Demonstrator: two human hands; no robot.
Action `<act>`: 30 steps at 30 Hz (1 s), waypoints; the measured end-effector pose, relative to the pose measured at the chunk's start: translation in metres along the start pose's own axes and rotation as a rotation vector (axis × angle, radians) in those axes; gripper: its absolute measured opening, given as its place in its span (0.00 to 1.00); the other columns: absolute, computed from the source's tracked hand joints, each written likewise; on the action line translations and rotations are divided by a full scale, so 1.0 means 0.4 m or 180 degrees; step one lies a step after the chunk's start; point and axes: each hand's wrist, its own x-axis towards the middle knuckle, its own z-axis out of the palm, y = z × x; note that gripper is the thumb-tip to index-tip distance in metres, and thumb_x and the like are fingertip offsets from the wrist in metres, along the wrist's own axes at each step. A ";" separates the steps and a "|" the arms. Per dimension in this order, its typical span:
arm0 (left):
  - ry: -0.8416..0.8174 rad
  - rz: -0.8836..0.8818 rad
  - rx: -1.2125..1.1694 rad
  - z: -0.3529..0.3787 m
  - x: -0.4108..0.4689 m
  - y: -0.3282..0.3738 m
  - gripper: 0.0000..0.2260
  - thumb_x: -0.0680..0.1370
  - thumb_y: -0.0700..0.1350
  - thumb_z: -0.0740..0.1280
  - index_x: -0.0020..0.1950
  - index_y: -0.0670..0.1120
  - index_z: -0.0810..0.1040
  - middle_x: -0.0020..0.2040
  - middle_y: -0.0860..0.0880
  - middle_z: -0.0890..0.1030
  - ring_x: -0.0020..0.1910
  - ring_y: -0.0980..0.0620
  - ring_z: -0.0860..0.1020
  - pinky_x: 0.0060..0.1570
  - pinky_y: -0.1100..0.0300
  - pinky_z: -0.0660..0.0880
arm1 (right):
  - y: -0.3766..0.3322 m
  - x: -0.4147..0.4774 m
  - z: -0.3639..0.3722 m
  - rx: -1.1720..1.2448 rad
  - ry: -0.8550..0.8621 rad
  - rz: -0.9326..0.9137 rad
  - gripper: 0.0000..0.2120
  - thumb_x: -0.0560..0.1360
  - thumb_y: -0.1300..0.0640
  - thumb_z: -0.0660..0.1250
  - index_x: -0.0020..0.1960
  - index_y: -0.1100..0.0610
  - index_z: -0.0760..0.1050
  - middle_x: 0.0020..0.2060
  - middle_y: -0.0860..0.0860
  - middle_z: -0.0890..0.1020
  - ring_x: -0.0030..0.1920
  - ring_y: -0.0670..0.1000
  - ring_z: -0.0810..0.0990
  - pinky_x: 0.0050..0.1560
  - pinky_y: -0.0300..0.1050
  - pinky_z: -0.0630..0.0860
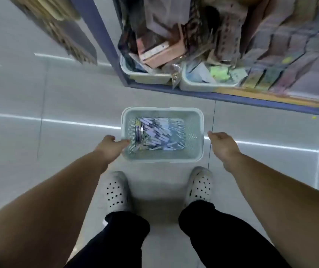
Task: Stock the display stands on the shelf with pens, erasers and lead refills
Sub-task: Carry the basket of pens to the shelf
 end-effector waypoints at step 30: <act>0.0843 0.0227 -0.1510 -0.464 -1.300 0.083 0.15 0.83 0.55 0.57 0.57 0.47 0.78 0.50 0.46 0.83 0.50 0.46 0.82 0.52 0.50 0.78 | -0.351 -1.135 -0.615 0.0429 -0.0396 -0.0960 0.12 0.85 0.48 0.57 0.53 0.53 0.76 0.48 0.51 0.82 0.48 0.53 0.80 0.51 0.50 0.74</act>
